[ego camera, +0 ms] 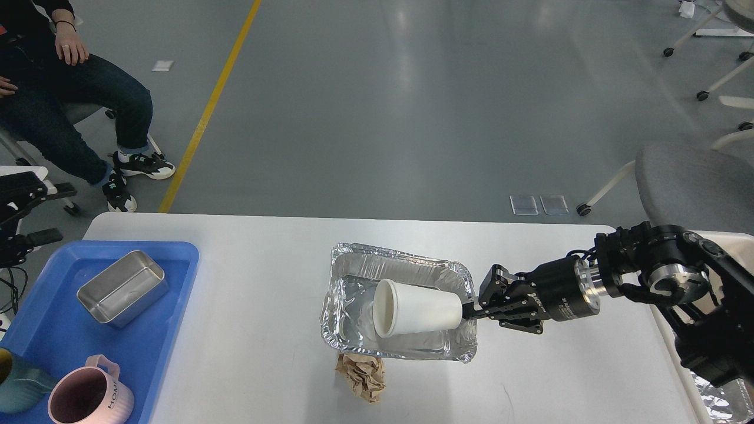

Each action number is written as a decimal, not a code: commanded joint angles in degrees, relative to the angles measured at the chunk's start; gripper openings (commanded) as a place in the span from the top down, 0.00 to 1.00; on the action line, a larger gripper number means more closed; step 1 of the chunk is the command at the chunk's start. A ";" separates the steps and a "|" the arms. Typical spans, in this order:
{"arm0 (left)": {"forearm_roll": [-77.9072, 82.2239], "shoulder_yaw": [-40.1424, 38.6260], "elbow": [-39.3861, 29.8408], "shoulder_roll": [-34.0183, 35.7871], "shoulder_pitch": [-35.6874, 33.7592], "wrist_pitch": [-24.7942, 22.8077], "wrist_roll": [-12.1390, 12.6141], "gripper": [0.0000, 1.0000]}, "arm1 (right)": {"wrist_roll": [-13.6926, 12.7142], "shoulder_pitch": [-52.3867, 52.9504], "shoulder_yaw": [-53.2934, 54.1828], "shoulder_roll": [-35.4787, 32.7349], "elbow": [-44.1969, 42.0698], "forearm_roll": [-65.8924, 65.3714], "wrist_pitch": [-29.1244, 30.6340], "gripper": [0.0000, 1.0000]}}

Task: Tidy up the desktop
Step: 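Reach the left gripper toward the crumpled brown paper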

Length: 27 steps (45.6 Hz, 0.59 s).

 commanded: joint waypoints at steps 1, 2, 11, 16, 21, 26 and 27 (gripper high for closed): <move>0.48 0.02 -1.08 6.95 0.42 -5.56 0.99 0.03 | 0.00 -0.03 0.20 -0.43 0.02 -0.01 0.00 1.00; 0.48 -0.07 -1.08 7.83 0.42 -6.26 1.34 0.03 | 0.00 -0.03 0.29 -0.43 0.11 -0.01 0.00 1.00; 2.58 -0.24 -1.17 12.05 -1.34 -6.43 4.07 0.03 | 0.00 -0.11 0.90 -0.52 1.60 -1.15 -0.08 1.00; 5.13 -0.24 -1.87 12.23 -3.36 -6.43 4.16 0.03 | 0.00 -0.46 1.17 -0.43 1.60 -1.24 -0.17 1.00; 5.84 -0.24 -3.28 12.14 -4.50 -6.43 4.16 0.03 | 0.00 -0.99 1.43 -0.43 1.95 -1.59 -0.17 1.00; 6.27 -0.33 -3.63 11.71 -4.68 -6.43 4.33 0.03 | 0.00 -1.43 2.22 -0.43 2.04 -1.68 -0.08 1.00; 6.71 -0.33 -3.63 11.70 -4.77 -6.43 4.42 0.03 | 0.00 -1.52 2.40 -0.43 2.04 -1.68 -0.08 1.00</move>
